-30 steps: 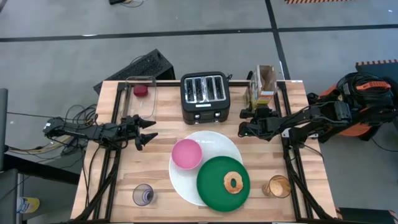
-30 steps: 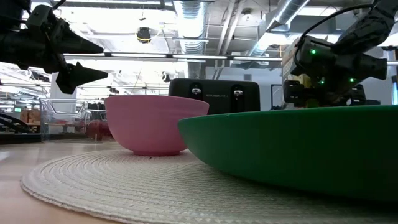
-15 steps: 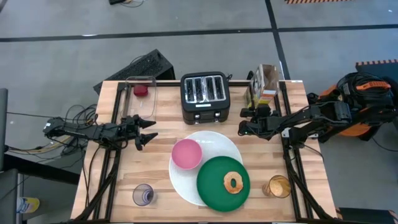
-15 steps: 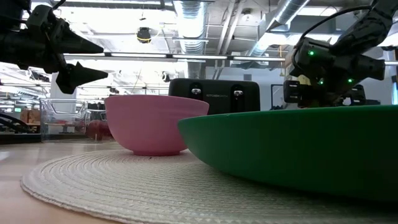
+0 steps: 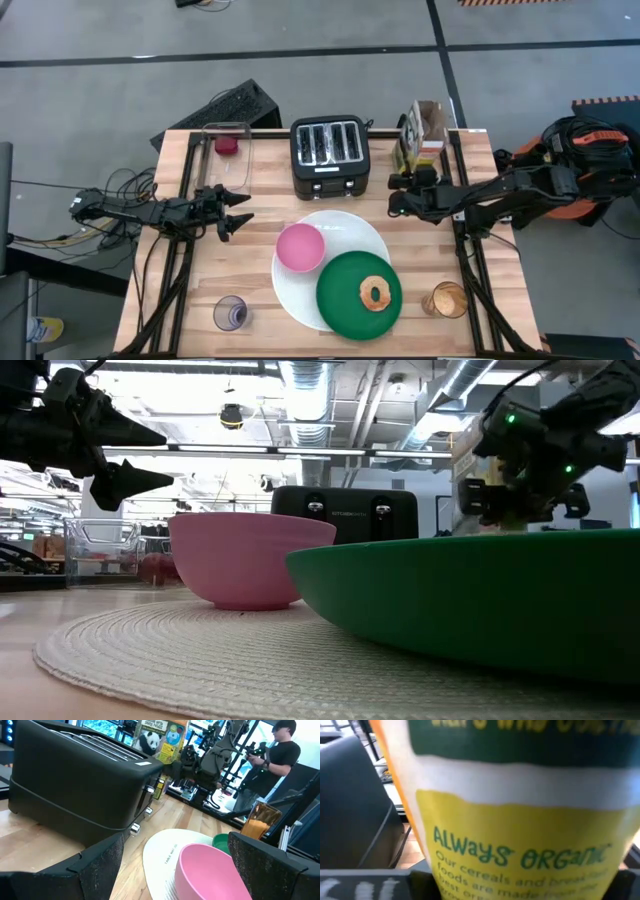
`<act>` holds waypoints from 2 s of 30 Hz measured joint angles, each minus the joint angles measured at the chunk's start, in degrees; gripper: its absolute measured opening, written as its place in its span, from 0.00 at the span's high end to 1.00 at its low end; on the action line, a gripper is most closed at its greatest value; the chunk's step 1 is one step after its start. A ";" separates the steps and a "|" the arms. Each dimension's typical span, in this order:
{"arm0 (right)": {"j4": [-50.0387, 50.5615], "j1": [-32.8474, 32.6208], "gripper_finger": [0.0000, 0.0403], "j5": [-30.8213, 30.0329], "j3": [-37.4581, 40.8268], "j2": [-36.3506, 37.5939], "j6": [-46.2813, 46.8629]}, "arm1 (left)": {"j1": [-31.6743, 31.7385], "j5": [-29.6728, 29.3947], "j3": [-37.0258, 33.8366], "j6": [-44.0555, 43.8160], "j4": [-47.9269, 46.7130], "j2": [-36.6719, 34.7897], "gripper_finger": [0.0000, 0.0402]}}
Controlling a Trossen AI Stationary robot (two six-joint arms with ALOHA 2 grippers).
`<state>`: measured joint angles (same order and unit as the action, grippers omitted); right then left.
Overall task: Arrange a breakfast setting
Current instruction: Pour the cereal from the cereal box into the pink bowl
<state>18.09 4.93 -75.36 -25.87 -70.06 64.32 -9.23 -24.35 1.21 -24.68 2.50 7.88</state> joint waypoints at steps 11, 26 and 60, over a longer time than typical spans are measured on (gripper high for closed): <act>1.30 -5.49 0.53 -0.36 -0.68 13.41 -16.12 | 0.00 0.01 0.00 0.01 -0.02 -0.02 0.14; 1.51 -14.45 0.53 2.85 -11.61 24.49 -57.00 | 0.00 0.01 0.00 0.01 -0.02 -0.02 0.14; 25.94 -32.99 0.53 9.01 -30.92 -0.46 -80.90 | 0.00 -0.01 0.00 0.01 -0.02 0.00 0.14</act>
<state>44.03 -28.05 -66.35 -56.78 -70.52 -16.58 -9.23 -24.36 1.21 -24.67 2.48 7.88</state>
